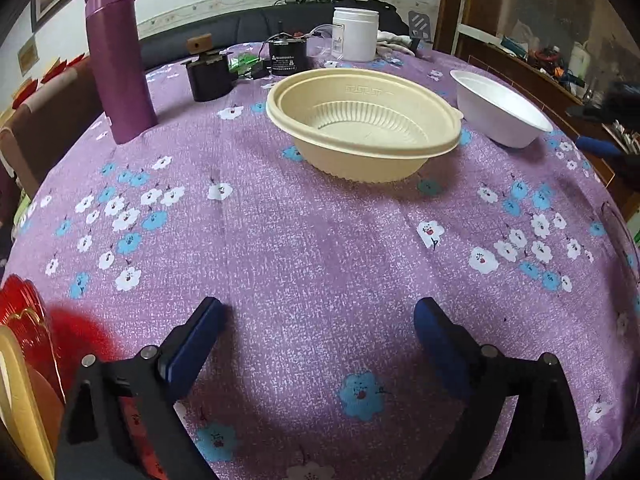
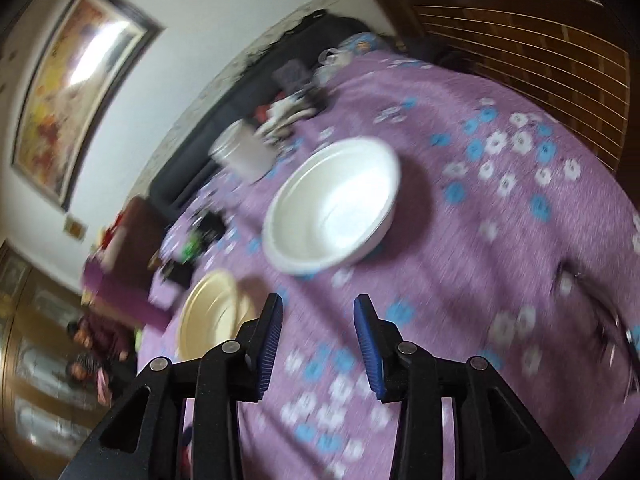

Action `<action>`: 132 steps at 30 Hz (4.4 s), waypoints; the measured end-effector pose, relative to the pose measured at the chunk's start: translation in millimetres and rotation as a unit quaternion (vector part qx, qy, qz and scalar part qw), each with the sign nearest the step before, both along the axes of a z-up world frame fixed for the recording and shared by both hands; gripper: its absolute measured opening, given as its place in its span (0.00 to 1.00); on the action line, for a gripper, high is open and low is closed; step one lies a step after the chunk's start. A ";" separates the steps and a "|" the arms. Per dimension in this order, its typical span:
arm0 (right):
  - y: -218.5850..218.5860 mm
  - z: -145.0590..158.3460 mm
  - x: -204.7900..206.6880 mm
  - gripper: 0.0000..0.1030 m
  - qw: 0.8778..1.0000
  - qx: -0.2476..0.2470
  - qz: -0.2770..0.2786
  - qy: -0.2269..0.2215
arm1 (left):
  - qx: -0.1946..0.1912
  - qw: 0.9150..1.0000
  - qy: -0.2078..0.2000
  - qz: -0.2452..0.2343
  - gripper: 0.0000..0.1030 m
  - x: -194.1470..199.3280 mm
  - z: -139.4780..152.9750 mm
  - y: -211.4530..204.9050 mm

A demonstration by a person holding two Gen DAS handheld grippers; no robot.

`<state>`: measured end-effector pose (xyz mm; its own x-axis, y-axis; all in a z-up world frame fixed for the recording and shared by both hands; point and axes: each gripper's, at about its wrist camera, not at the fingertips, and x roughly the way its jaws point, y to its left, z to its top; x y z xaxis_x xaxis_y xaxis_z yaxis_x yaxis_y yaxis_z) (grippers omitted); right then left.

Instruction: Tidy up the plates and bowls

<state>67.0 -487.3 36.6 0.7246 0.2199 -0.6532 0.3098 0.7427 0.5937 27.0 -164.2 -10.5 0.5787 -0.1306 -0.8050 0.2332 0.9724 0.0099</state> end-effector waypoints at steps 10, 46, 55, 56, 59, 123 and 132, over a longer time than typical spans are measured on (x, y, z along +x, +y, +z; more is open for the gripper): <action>-14.2 -32.7 50.6 0.38 1.000 -0.006 -0.022 0.002 | 0.003 1.000 0.002 -0.007 0.96 4.9 -2.5 -3.0; 52.6 -6.2 -84.9 0.41 0.991 -0.078 0.090 -0.054 | -0.065 0.995 -0.064 0.027 0.96 -8.2 17.5 23.3; 33.3 -9.4 -101.7 0.41 0.992 -0.107 0.052 -0.049 | -0.054 0.996 -0.060 0.031 0.96 -7.1 16.6 22.9; 33.5 -7.5 -104.0 0.41 0.991 -0.117 0.047 -0.050 | -0.054 0.996 -0.060 0.031 0.96 -6.7 16.4 23.0; 42.3 7.4 -113.2 0.54 0.983 -0.172 0.035 -0.061 | -0.052 0.996 -0.059 0.032 0.96 -6.1 16.2 23.0; 16.0 -7.8 -64.3 0.63 0.992 -0.056 0.115 -0.002 | -0.126 0.985 0.089 -0.075 0.35 36.3 54.5 -62.7; 23.6 -24.6 -39.8 0.42 0.989 -0.052 0.134 0.019 | -0.117 0.986 0.096 -0.077 0.19 47.1 35.3 -72.2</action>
<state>27.2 -463.6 12.0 0.6242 0.3303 -0.7080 0.1149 0.8576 0.5014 74.1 -236.4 24.8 0.3784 -0.3992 -0.8351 0.3532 0.8962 -0.2684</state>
